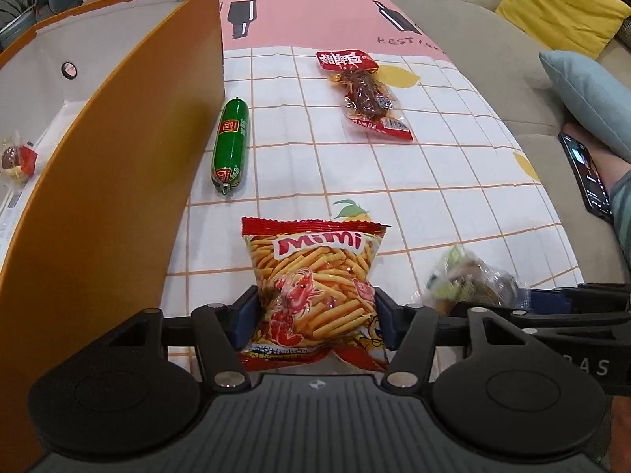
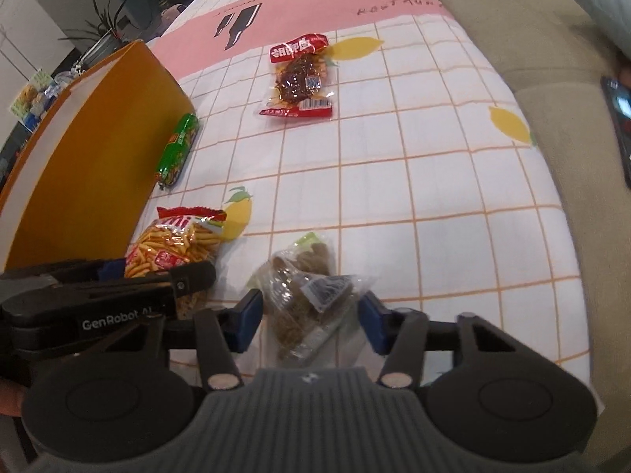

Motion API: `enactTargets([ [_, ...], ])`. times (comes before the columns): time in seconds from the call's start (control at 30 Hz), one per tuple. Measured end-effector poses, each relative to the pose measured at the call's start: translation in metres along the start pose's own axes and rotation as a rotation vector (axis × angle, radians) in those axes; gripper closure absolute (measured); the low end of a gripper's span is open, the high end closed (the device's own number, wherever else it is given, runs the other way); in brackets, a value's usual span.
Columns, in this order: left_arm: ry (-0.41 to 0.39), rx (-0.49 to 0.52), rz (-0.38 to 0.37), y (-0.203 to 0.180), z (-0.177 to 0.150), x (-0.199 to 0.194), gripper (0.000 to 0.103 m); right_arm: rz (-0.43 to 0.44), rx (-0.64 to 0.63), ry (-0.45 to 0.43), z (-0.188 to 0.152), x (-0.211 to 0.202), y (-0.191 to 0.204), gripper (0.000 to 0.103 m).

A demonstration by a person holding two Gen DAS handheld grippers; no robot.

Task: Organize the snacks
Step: 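Lift both held bags and carry them over the open box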

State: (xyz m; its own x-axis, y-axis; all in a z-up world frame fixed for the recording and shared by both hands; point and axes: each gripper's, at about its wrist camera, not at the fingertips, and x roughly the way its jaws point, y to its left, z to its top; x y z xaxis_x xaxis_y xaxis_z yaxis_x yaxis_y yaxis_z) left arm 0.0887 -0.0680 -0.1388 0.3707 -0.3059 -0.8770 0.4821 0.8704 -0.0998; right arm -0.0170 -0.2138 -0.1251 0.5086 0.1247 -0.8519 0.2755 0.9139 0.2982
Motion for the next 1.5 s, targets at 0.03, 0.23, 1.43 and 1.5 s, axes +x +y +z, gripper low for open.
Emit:
enactTargets([
  [0.03,-0.002,-0.004,0.004,0.001,0.0,0.0,0.039,0.0,-0.006,-0.002,0.0,0.0,0.0,0.058],
  [0.23,-0.019,-0.011,0.013,0.003,0.002,-0.003,0.049,-0.004,-0.025,-0.011,0.0,0.0,0.002,0.062],
  [1.43,-0.256,-0.29,0.046,0.108,0.076,-0.141,0.052,0.108,-0.593,-0.381,0.056,-0.08,0.152,0.064],
  [1.5,-0.237,-0.288,0.069,0.117,0.079,-0.137,0.052,0.105,-0.635,-0.369,0.064,-0.073,0.166,0.064],
])
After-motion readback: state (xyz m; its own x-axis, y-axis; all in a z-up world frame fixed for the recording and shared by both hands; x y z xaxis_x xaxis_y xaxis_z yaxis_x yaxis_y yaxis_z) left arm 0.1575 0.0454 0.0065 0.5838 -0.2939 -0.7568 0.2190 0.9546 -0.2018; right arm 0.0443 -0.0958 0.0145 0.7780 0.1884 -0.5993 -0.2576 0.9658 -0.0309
